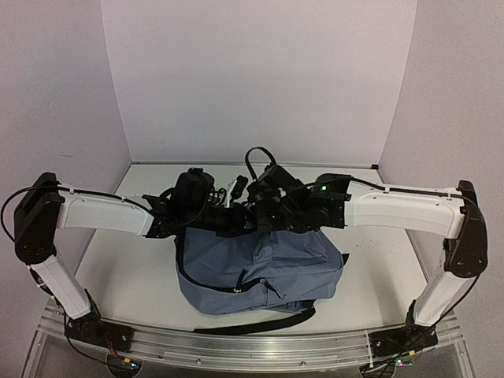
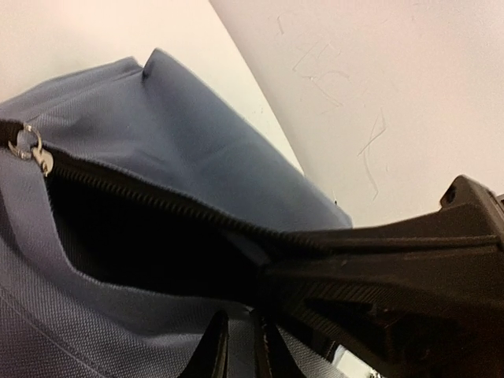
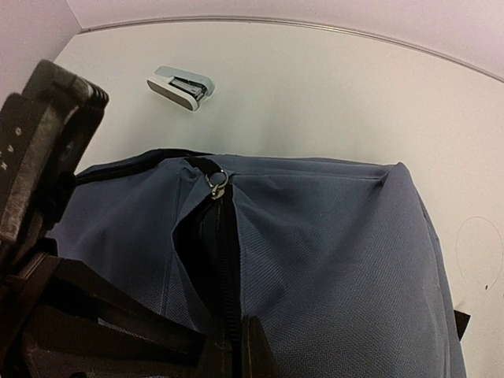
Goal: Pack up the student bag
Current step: Adjust the student bag at the center of the board.
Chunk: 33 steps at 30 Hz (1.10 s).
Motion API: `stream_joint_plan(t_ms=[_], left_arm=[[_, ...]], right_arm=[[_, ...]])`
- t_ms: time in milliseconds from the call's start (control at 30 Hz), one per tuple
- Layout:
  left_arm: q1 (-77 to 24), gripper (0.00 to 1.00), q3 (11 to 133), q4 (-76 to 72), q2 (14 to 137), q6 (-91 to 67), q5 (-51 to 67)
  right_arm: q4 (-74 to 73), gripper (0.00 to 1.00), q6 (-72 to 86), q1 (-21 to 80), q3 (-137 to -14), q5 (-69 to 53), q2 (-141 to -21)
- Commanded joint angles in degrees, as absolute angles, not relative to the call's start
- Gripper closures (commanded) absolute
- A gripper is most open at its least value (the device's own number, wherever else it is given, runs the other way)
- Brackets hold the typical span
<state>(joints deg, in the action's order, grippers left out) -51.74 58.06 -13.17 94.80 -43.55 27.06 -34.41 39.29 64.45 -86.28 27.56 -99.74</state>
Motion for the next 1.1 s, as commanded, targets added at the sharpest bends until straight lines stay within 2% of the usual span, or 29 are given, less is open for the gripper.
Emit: stream_joint_plan(t_ms=[0, 200, 367, 633, 700, 833, 967, 1067], left_arm=[[-51.96, 0.88, 58.77, -18.52, 94.71, -43.61, 23.95], [-52.55, 0.91, 59.28, -17.38, 100.78, -46.89, 26.23], [-52.56, 0.95, 57.85, -8.96, 103.62, -50.15, 22.11], [-52.56, 0.94, 60.14, 1.8, 104.09, -50.34, 17.43], [-52.56, 0.89, 60.78, 1.11, 102.44, -47.62, 18.73], [-52.49, 0.7, 61.85, 1.84, 94.72, -38.84, 19.99], [-51.08, 0.47, 65.79, 12.2, 86.39, -28.66, 18.96], [-46.32, 0.37, 68.01, 17.56, 83.05, -25.64, 18.55]], right_arm=[[-31.59, 1.0, 40.68, 64.81, -86.36, 29.93, -96.47], [-31.46, 1.0, 41.36, 64.85, -86.09, 30.96, -95.38], [-29.63, 1.0, 41.17, 64.82, -83.96, 31.59, -91.81], [-26.52, 1.0, 40.42, 64.78, -80.93, 31.01, -88.56], [-26.42, 1.0, 40.8, 64.78, -79.84, 31.47, -88.91], [-26.45, 1.0, 43.24, 64.82, -76.2, 32.28, -90.23], [-26.46, 1.0, 45.98, 64.78, -73.06, 31.46, -91.05], [-26.89, 1.0, 47.24, 64.82, -73.05, 30.83, -91.26]])
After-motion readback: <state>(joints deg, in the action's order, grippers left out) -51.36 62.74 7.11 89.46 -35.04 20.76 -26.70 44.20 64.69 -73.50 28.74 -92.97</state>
